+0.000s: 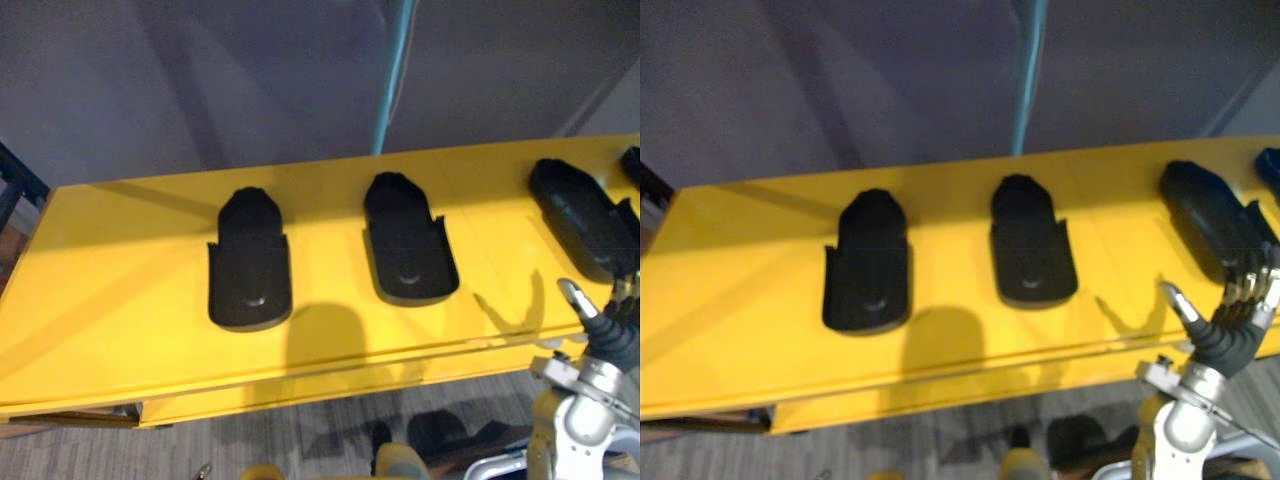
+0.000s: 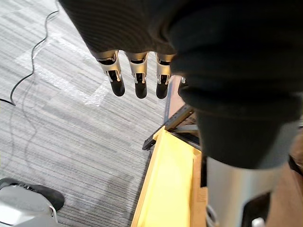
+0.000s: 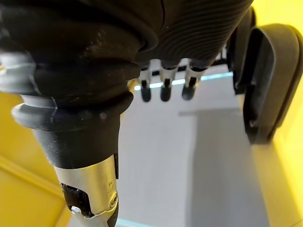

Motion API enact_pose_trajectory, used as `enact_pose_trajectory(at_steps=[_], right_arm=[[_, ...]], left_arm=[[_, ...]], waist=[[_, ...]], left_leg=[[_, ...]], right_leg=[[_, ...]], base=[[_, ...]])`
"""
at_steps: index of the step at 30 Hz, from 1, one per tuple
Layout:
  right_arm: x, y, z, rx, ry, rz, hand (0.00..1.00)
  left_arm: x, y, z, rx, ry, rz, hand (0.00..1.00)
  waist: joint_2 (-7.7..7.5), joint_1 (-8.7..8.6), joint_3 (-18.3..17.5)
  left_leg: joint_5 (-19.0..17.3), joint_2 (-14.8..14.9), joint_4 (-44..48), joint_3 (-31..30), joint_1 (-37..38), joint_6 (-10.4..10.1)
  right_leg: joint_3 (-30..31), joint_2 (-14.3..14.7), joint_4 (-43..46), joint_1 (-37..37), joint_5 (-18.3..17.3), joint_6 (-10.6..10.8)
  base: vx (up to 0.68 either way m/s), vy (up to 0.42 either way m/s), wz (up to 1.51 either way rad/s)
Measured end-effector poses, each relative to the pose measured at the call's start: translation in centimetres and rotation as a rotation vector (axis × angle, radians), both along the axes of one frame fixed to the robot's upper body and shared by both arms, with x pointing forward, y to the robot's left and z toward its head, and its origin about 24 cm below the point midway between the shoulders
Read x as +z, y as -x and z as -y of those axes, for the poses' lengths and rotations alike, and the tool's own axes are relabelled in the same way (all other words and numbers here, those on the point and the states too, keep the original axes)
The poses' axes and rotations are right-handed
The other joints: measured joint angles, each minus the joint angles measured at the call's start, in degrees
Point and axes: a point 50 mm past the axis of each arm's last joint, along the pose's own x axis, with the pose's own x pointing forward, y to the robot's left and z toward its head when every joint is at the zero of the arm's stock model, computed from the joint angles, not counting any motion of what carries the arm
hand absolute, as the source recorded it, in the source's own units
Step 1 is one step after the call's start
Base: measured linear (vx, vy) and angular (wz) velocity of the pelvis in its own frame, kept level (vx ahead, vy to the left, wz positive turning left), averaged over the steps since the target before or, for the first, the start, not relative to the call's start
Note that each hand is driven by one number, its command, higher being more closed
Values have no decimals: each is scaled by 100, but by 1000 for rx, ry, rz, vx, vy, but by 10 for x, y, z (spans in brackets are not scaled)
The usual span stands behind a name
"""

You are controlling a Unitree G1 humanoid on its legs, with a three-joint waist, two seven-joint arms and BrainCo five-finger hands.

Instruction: Walk over and take plastic housings, then place them on the shelf

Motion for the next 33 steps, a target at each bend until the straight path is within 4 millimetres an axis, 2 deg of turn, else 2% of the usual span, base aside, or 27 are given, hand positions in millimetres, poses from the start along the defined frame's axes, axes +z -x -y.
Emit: enact_pose_trajectory(at_steps=[3, 6, 8, 9, 11, 12, 14, 16, 17, 18, 19, 22, 23, 25, 26, 28, 29, 30, 31, 33], right_arm=[[2, 4, 5, -94, 25, -2, 0], [4, 10, 18, -208, 29, -20, 0], [2, 21, 32, -306, 18, -52, 0], [0, 26, 36, -332, 16, -67, 0], [-7, 53, 51, -426, 24, -127, 0], [-9, 59, 54, -444, 18, -141, 0], [-22, 88, 59, -505, -36, -183, 0], [-30, 102, 55, -500, -78, -174, 0], [-32, 105, 53, -489, -81, -170, 0], [-32, 107, 50, -465, -68, -158, 0], [-30, 102, 45, -416, -48, -124, 0], [-27, 91, 40, -369, -44, -78, 0], [-27, 90, 40, -369, -45, -71, 0], [-21, 83, 43, -386, -45, -28, 0], [-19, 80, 44, -382, -41, -18, 0], [-12, 62, 45, -323, -19, 8, 0], [-10, 48, 39, -259, -15, 22, 0], [-9, 40, 34, -222, -19, 28, 0], [-8, 23, 22, -141, -35, 49, 0], [-4, 8, 12, -77, -52, 76, 0]], left_arm=[[0, 0, -1, -12, -2, -2, 0], [-1, -2, 1, -94, -10, -24, 0], [-2, -8, 3, -203, 0, -21, 0], [-1, -12, 4, -233, 1, -17, 0], [-1, -25, 8, -374, 21, 2, 0], [-1, -30, 10, -413, 24, 7, 0], [5, -53, 8, -529, 28, 40, 0], [10, -71, 15, -592, 38, 79, 0], [11, -75, 18, -603, 45, 91, 0], [14, -83, 24, -622, 53, 116, 0], [15, -88, 33, -608, 84, 141, 0], [10, -86, 47, -586, 130, 124, 0], [8, -84, 48, -580, 133, 110, 0], [1, -74, 47, -564, 147, 43, 0], [0, -71, 45, -561, 146, 30, 0], [-4, -60, 36, -523, 139, -15, 0], [-5, -54, 29, -458, 134, -21, 0], [-5, -50, 25, -431, 126, -27, 0], [-5, -37, 18, -361, 117, -31, 0], [-5, -25, 18, -346, 107, -31, 0]], waist=[[-32, 5, -13], [26, -57, -32], [25, -181, -25], [-21, -182, -24], [-119, -409, -64], [-130, -483, -67], [-162, -710, -68], [-108, -882, -23], [-87, -913, -10], [-25, -944, 7], [5, -932, 29], [51, -898, 54], [57, -889, 81], [174, -853, 143], [218, -818, 171], [312, -626, 248], [337, -569, 283], [322, -532, 291], [237, -353, 344], [305, -183, 349]], left_leg=[[-63, 0, -163, 25, 94, -57], [-320, 63, -317, 216, 163, -94], [-597, 121, -471, 570, 286, -319], [-613, 90, -464, 693, 323, -321], [-675, -5, -474, 1064, 474, -265], [-684, -22, -485, 1141, 505, -262], [-699, -48, -489, 1442, 572, -262], [-763, -35, -504, 1691, 668, -284], [-786, -30, -504, 1791, 711, -295], [-866, 11, -483, 2043, 755, -312], [-948, 38, -425, 2297, 788, -323], [-967, 56, -446, 2479, 778, -305], [-965, 64, -450, 2481, 774, -307], [-931, 151, -411, 2324, 684, -359], [-920, 174, -397, 2290, 693, -370], [-899, 239, 80, 1800, 535, -323], [-854, 225, 673, 1166, 332, -73], [-790, 190, 1059, 868, 195, 164], [-944, -2, 1843, 145, -105, 641], [-1412, -212, 1700, -374, -271, 791]], right_leg=[[17, 6, 3, -11, 16, 19], [107, 76, 62, -145, 58, 81], [384, 168, 126, -352, 144, 153], [522, 174, 131, -399, 177, 149], [882, 173, 85, -478, 272, 189], [972, 185, 72, -504, 292, 203], [1248, 246, -20, -613, 440, 192], [1464, 328, -195, -617, 594, 172], [1492, 357, -264, -617, 661, 160], [1545, 426, -446, -617, 801, 45], [1613, 476, -689, -621, 919, -150], [1414, 466, -874, -681, 1059, -374], [1385, 466, -883, -689, 1085, -346], [1130, 475, -943, -672, 1211, -156], [1102, 498, -944, -671, 1223, -138], [1150, 585, -944, -650, 1242, -110], [1197, 617, -918, -580, 1211, -157], [1288, 634, -878, -562, 1171, -215], [1633, 653, -814, -494, 1033, -352], [1870, 825, -826, -513, 986, -377]], base=[[-78, 64, 3], [-73, 78, -18], [-78, 152, -60], [-60, 148, -83], [-18, 128, -80], [3, 112, -66], [6, 62, -70], [-4, 30, -72], [-23, 31, -89], [-28, 25, -108], [-41, 20, -102], [-13, -16, -49], [31, -58, -2], [69, -70, 21], [117, -88, 3], [113, -121, -33], [60, -107, -46], [97, -122, -85], [61, -5, -94], [-17, 97, -118]])
